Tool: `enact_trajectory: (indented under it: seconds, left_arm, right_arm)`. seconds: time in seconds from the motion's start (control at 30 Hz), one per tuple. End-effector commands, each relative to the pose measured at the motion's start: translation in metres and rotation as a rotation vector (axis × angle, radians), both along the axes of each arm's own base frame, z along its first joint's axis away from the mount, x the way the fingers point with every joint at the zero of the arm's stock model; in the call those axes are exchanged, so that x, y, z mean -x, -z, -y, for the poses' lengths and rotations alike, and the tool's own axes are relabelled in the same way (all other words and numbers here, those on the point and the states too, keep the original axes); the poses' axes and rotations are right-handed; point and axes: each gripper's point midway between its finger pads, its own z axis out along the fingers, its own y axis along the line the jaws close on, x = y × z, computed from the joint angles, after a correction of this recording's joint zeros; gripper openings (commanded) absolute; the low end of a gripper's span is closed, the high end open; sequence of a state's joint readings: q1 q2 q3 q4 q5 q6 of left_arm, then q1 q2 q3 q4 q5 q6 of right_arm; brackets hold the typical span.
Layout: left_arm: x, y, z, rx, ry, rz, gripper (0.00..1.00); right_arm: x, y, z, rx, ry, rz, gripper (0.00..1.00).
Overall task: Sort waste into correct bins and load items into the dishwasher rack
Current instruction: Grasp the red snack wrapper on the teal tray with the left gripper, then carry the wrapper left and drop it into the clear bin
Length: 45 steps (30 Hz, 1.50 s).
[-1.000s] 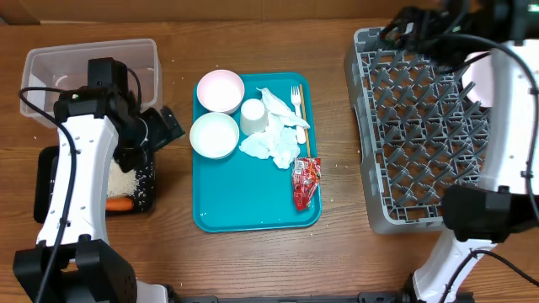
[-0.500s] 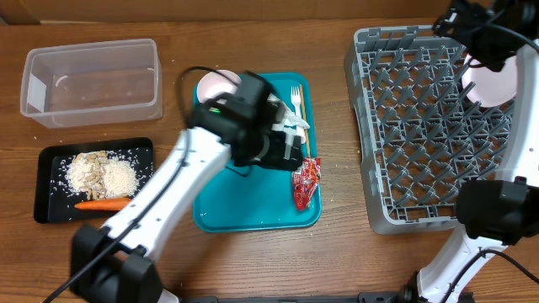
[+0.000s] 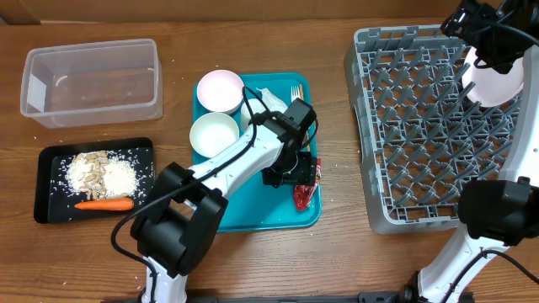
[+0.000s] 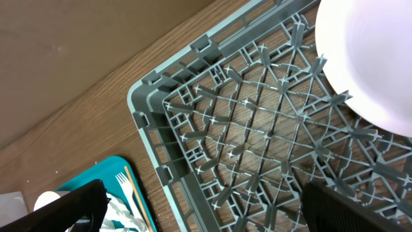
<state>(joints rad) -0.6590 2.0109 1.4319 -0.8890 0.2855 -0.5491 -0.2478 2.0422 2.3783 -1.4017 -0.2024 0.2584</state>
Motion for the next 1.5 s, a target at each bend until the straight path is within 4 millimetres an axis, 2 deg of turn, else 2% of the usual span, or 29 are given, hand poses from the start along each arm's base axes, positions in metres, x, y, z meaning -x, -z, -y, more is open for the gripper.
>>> enact_trajectory:
  seconds: [0.0, 0.1, 0.17, 0.37, 0.47, 0.63, 0.73, 0.93, 1.0, 1.07, 1.1, 1.13, 1.17, 1.2, 1.37, 1.47]
  left_arm:
    - [-0.004, 0.013, -0.006, -0.058, -0.015, 0.01, 0.69]
    - [-0.001, 0.013, -0.002, -0.059, 0.002, 0.021, 0.57]
    - [0.0, 0.013, 0.002, -0.054, 0.012, 0.027, 0.54]
    - [0.001, 0.014, 0.004, -0.07, 0.026, 0.048, 0.25]
    - [0.001, 0.014, 0.004, -0.073, 0.026, 0.047, 0.06]
    - [0.001, 0.013, -0.01, -0.137, 0.017, 0.049, 0.04]
    - [-0.004, -0.006, -0.017, -0.148, -0.006, 0.035, 0.04]
    - [-0.04, -0.095, -0.03, -0.081, -0.056, 0.126, 0.04]
    - [-0.06, -0.138, -0.052, -0.048, -0.106, 0.174, 0.04]
    - [-0.076, -0.163, -0.078, -0.038, -0.162, 0.21, 0.04]
    - [-0.088, -0.175, -0.098, -0.033, -0.21, 0.233, 0.04]
    - [-0.095, -0.181, -0.111, -0.031, -0.247, 0.242, 0.04]
    - [-0.108, -0.188, -0.135, -0.016, -0.315, 0.253, 0.04]
    - [-0.114, -0.19, -0.147, -0.008, -0.349, 0.255, 0.04]
    - [-0.16, -0.207, -0.251, 0.119, -0.623, 0.332, 0.04]
    - [-0.175, -0.217, -0.289, 0.17, -0.705, 0.394, 0.04]
  right_arm:
    - [-0.002, -0.001, 0.002, 0.003, 0.008, 0.007, 1.0]
    - [-0.002, -0.001, 0.002, 0.003, 0.008, 0.007, 1.0]
    - [-0.002, -0.001, 0.002, 0.003, 0.008, 0.007, 1.0]
    - [-0.002, -0.001, 0.002, 0.003, 0.008, 0.007, 1.0]
    - [-0.002, -0.001, 0.002, 0.003, 0.008, 0.007, 1.0]
    - [-0.002, -0.001, 0.002, 0.003, 0.008, 0.007, 1.0]
    - [-0.002, -0.001, 0.002, 0.003, 0.008, 0.007, 1.0]
    - [-0.002, -0.001, 0.002, 0.003, 0.008, 0.007, 1.0]
    - [-0.002, -0.001, 0.002, 0.003, 0.008, 0.007, 1.0]
    - [-0.002, -0.001, 0.002, 0.003, 0.008, 0.007, 1.0]
    - [-0.002, -0.001, 0.002, 0.003, 0.008, 0.007, 1.0]
    - [-0.002, -0.001, 0.002, 0.003, 0.008, 0.007, 1.0]
    - [-0.002, -0.001, 0.002, 0.003, 0.008, 0.007, 1.0]
    - [-0.002, -0.001, 0.002, 0.003, 0.008, 0.007, 1.0]
    - [-0.002, -0.001, 0.002, 0.003, 0.008, 0.007, 1.0]
    - [-0.002, -0.001, 0.002, 0.003, 0.008, 0.007, 1.0]
